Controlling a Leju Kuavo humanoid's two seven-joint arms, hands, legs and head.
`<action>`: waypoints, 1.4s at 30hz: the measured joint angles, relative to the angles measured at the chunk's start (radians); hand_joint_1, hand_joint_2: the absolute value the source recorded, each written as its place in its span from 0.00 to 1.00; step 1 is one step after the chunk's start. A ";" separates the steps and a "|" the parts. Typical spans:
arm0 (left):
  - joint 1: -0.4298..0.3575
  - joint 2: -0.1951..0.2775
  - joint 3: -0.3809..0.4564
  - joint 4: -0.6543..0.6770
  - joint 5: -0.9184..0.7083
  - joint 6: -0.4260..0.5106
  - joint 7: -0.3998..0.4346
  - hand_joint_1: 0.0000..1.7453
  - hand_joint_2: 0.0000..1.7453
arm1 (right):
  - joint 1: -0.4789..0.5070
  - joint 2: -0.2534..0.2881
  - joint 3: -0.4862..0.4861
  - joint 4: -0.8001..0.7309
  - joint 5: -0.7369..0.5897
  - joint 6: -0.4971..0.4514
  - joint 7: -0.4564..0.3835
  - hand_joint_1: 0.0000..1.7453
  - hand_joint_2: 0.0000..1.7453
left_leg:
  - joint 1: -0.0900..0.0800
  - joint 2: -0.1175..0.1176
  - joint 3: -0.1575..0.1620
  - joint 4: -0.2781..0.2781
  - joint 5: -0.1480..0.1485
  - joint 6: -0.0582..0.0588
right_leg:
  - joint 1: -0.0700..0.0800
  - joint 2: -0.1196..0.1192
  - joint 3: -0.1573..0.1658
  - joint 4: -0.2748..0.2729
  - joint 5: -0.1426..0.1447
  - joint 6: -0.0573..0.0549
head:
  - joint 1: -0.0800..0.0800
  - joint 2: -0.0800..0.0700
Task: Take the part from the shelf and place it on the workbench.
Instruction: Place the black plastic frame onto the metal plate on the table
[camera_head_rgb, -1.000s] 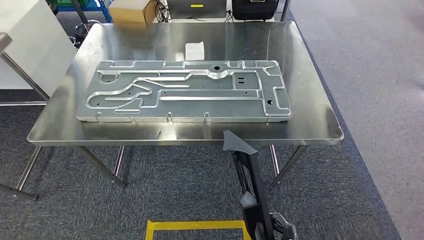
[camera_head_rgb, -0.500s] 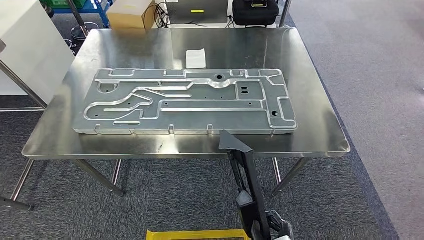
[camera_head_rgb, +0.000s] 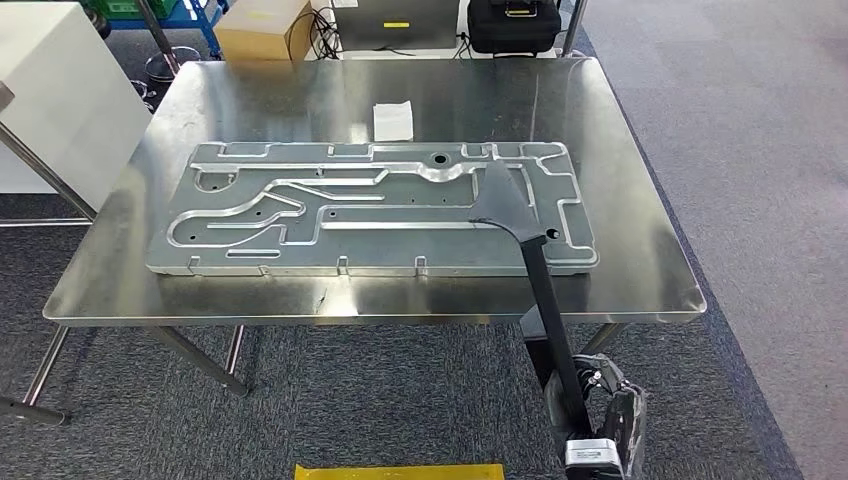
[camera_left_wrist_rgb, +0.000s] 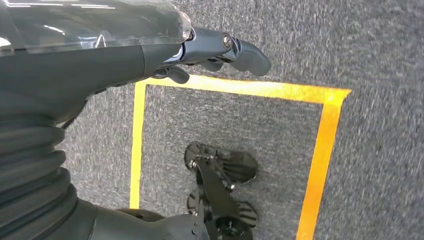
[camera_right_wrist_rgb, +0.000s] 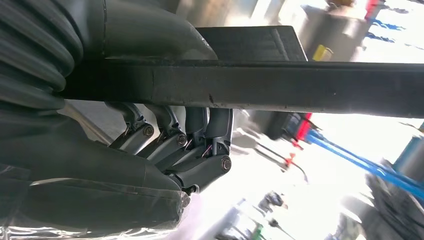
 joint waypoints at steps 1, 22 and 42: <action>-0.001 0.000 0.000 0.000 -0.002 0.000 0.000 0.00 1.00 | -0.009 -0.011 0.010 -0.013 0.005 -0.006 0.005 1.00 1.00 | 0.000 0.000 -0.005 0.017 -0.013 -0.005 | -0.004 -0.001 0.004 -0.006 0.002 -0.005 | -0.001 0.000; -0.026 -0.002 -0.020 0.002 -0.143 -0.055 0.060 0.00 1.00 | -0.930 -0.254 0.102 0.586 0.807 0.160 0.416 1.00 1.00 | 0.008 -0.001 -0.050 -0.008 0.060 0.035 | -0.014 -0.004 -0.146 0.277 -0.102 0.041 | 0.000 0.000; -0.023 0.017 -0.021 0.002 -0.140 -0.076 0.053 0.00 1.00 | -1.304 -0.247 0.279 1.366 0.938 0.156 0.219 1.00 1.00 | 0.004 -0.001 -0.101 0.042 0.073 -0.001 | -0.006 -0.005 -0.021 0.005 0.015 0.000 | -0.003 0.000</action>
